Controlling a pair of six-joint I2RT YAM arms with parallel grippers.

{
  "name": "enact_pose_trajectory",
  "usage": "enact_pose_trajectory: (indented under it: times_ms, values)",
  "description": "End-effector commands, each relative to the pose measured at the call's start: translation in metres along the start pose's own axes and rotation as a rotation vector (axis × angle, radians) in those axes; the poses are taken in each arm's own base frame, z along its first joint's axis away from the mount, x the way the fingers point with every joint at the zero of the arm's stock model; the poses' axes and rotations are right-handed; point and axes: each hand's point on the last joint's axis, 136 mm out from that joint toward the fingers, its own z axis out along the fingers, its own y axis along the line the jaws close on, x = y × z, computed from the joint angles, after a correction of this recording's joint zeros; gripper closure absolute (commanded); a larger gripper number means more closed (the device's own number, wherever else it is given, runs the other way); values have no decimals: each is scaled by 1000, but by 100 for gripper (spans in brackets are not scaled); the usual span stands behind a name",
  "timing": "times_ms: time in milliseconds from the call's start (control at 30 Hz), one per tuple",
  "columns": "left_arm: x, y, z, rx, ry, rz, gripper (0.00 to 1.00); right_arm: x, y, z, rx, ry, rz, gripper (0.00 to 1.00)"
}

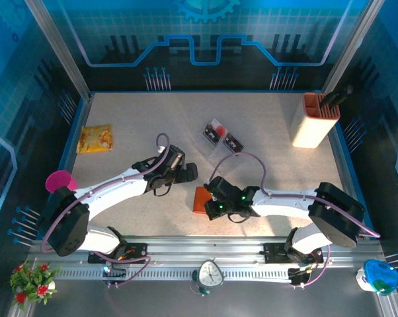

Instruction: Put the credit cards into the card holder

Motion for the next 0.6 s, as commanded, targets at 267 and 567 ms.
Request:
enact_pose_trajectory:
  times_ms: [267,567]
  values:
    - [34,-2,9,34,130,58,1,2,-14,3,32,-25,27,100]
    - [63,-9,24,-14,194,165,1,4,-16,1,33,-24,36,100]
